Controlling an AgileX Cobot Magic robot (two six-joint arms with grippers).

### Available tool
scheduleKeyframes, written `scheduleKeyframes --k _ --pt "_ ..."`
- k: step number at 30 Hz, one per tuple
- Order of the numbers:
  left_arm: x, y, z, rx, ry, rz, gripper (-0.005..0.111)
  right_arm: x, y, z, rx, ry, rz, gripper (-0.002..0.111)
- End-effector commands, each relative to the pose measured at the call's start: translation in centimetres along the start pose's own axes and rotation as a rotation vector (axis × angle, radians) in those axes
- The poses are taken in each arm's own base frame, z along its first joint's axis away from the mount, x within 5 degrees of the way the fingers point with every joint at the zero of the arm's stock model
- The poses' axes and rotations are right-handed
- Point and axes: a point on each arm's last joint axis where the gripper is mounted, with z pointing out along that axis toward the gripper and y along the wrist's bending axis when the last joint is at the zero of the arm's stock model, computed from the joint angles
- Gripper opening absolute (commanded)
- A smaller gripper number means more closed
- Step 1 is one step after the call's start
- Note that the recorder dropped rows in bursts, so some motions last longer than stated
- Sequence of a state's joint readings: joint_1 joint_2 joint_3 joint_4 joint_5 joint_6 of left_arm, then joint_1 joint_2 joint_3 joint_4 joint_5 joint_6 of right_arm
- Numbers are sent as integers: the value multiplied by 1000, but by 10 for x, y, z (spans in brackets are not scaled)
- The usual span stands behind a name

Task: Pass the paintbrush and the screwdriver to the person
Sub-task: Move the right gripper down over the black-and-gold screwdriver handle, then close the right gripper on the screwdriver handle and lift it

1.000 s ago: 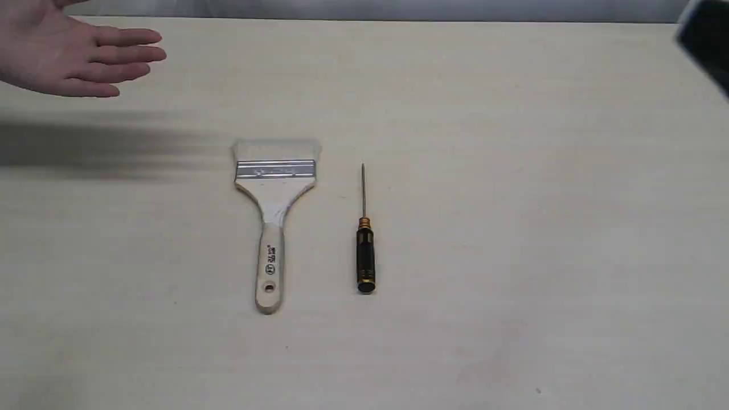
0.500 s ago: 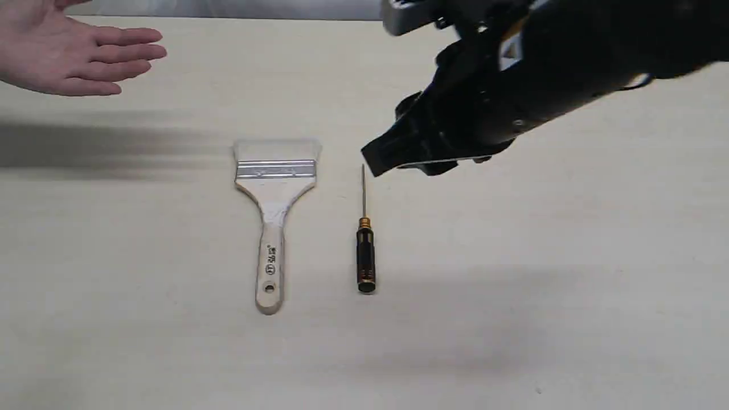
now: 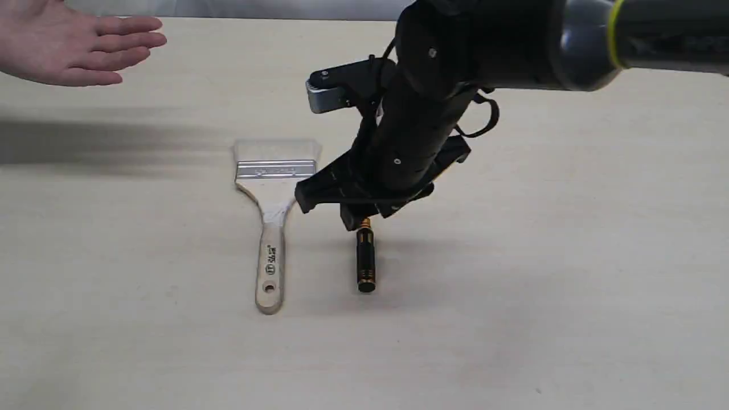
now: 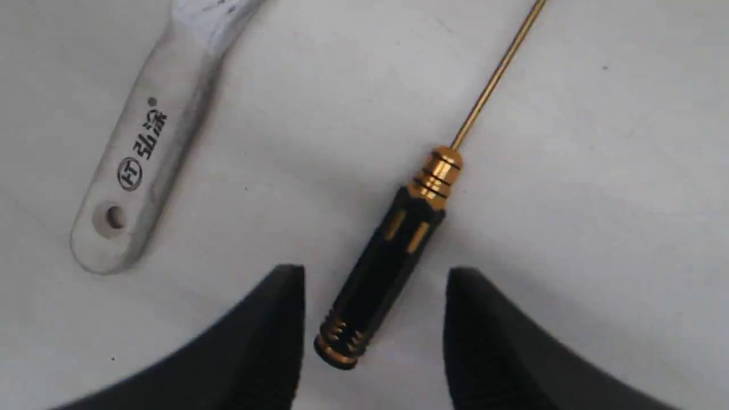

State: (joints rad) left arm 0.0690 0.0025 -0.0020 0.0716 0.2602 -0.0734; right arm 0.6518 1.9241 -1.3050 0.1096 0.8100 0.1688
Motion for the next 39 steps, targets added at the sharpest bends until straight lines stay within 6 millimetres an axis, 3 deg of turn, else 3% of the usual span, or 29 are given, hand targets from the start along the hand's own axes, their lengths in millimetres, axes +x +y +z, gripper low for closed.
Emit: scheduleKeyframes --k 1,16,24,28,32,39 --pt "0 0 0 7 -11 -6 0 -4 2 13 7 67 7 42" --pt "0 0 0 7 -11 -6 0 -9 0 42 15 82 66 42" --pt "-1 0 0 7 -13 -2 0 -2 -4 76 38 161 75 42" --pt "0 0 0 6 -11 -2 0 0 -6 81 53 173 62 31" --pt "0 0 0 6 -11 -2 0 -1 -8 82 70 162 38 5" --pt "0 0 0 6 -11 -2 0 -11 -6 69 54 64 19 4"
